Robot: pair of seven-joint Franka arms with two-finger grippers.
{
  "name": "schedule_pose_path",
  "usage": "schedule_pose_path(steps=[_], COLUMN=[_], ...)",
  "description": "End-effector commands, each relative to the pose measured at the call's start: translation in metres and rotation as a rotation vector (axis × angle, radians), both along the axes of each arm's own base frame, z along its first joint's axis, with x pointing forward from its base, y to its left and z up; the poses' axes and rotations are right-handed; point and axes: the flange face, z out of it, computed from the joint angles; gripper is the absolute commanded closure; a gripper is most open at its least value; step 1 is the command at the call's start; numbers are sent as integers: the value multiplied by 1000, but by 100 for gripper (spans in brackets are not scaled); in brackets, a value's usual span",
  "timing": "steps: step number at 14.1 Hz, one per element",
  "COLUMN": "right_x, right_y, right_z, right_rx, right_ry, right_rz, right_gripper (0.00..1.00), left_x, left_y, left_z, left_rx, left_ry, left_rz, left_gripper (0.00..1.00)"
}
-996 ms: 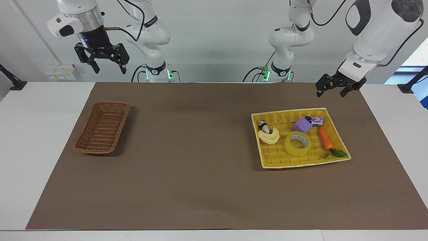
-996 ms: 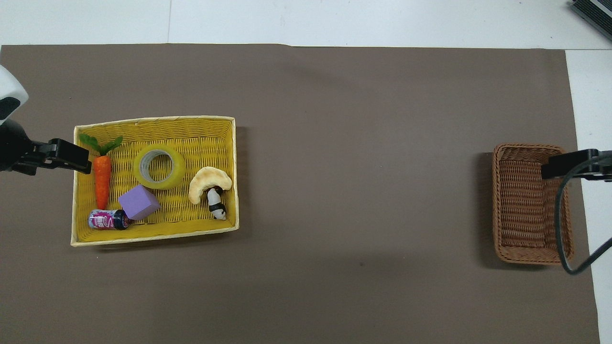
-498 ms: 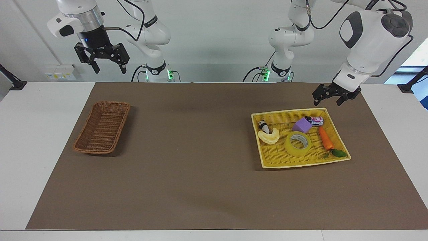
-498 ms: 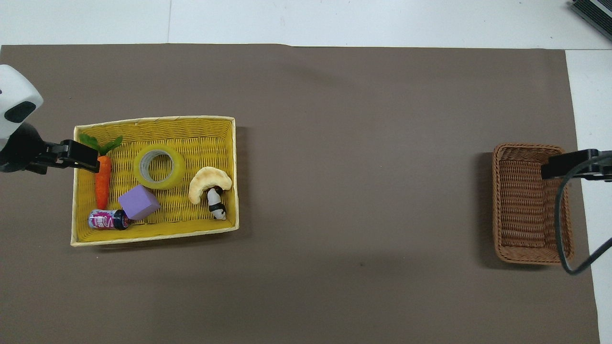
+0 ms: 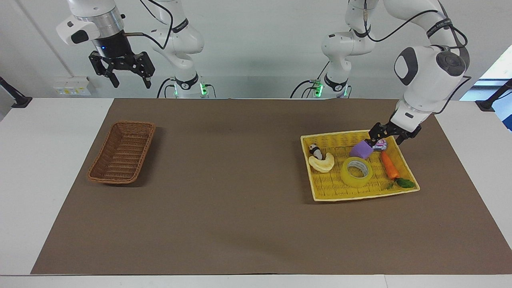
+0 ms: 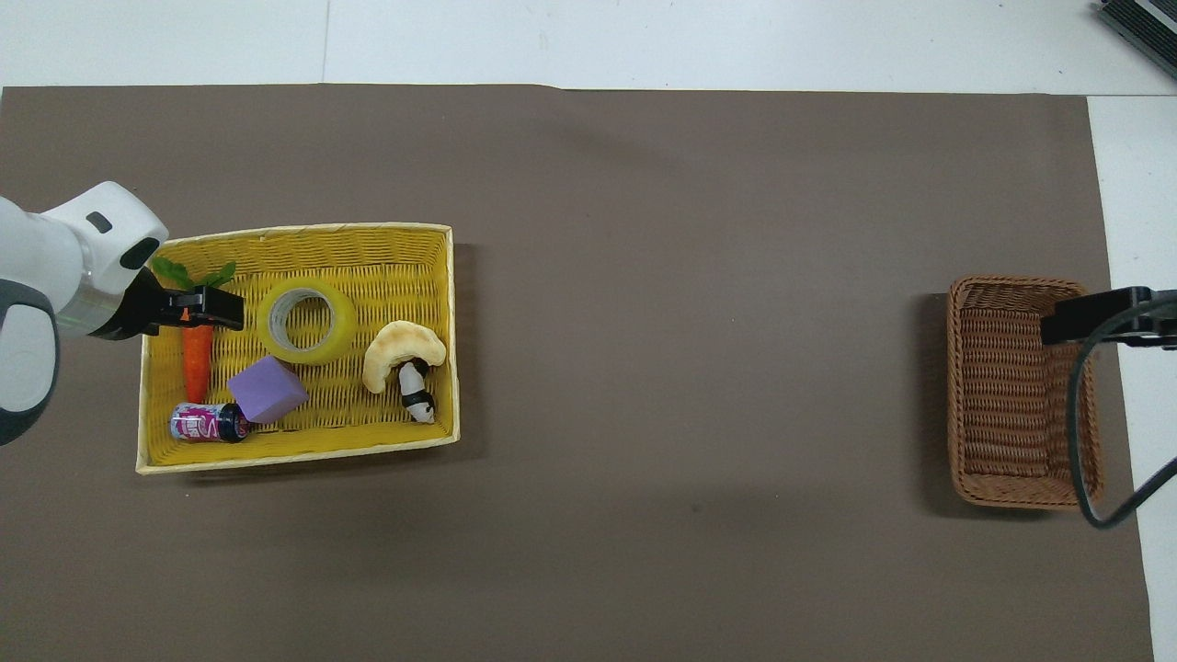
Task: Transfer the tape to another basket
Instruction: 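Reach the left gripper down to the yellow-green tape roll in the tray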
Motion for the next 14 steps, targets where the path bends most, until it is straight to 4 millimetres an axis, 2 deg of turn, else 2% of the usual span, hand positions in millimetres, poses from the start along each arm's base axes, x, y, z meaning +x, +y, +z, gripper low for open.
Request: schedule_pose_path(steps=[1, 2, 6, 9, 14], right_x=[-2, -2, -2, -3, -2], right_y=[-1, -1, -1, -2, -1], right_z=[3, 3, 3, 4, 3], right_rx=[14, 14, 14, 14, 14], right_ry=[10, 10, 10, 9, 9], right_rz=[19, 19, 19, 17, 19], right_gripper=[0, 0, 0, 0, 0], left_x=[12, 14, 27, 30, 21], left_y=[3, 3, -2, 0, -1], left_z=[-48, -58, -92, -108, -125], left_rx=[-5, -6, -16, -20, -62], left_ry=[2, -6, -28, -17, 18], left_rz=[-9, 3, 20, 26, 74], left_gripper=[0, 0, 16, 28, 68])
